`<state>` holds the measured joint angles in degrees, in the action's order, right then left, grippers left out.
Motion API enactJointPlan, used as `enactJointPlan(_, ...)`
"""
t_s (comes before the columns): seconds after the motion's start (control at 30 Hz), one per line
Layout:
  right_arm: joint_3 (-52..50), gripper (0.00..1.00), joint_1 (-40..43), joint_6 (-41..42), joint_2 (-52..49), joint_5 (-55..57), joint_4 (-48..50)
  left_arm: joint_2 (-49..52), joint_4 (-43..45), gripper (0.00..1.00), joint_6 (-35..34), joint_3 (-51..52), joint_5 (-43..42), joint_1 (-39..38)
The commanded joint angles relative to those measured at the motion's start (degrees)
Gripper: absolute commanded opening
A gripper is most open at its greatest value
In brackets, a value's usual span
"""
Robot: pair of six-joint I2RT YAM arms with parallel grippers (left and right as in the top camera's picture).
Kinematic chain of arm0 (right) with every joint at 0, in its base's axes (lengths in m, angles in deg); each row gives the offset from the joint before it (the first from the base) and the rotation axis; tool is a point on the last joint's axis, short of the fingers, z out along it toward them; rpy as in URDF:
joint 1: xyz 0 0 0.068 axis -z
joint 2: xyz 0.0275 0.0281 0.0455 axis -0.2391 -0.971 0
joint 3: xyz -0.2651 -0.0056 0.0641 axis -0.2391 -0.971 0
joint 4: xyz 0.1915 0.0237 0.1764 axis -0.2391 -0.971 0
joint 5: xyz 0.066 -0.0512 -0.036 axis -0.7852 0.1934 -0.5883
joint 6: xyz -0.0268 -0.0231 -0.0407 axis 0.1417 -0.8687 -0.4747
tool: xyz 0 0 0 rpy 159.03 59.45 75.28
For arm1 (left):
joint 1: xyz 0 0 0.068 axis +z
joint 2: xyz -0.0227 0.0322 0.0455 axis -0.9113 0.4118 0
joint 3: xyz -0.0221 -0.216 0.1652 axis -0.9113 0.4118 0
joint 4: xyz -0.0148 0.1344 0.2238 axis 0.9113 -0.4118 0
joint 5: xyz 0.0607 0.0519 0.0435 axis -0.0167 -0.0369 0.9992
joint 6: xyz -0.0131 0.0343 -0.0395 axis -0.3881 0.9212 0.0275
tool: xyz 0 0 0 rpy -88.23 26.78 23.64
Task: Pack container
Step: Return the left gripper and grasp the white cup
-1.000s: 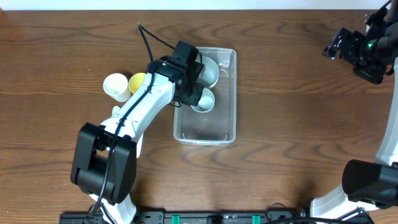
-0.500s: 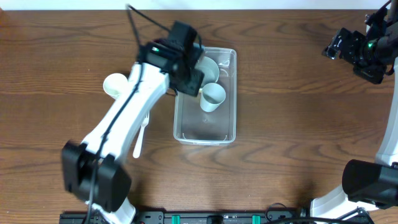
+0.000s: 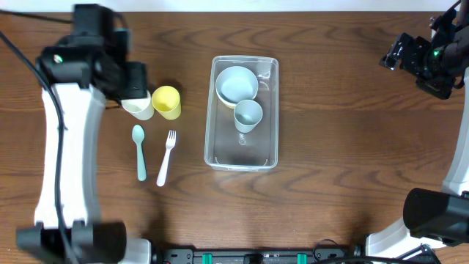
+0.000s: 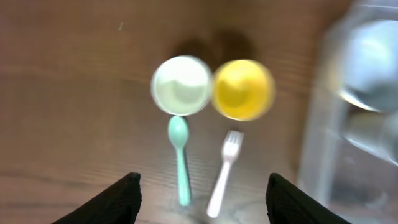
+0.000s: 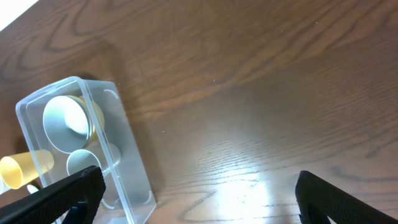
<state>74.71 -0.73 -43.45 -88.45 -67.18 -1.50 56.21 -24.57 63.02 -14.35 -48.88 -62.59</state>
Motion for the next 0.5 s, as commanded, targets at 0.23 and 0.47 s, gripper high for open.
enactJointPlan(0.23,-0.31,0.99,0.33,0.79,-0.17,-0.42,-0.07,18.53,4.20,0.57,-0.04,2.47,-5.35,8.72)
enactJointPlan(0.47,-0.31,0.99,0.33,0.79,-0.17,-0.44,-0.07,24.50,8.04,0.52,-0.02,2.47,-5.31,8.85)
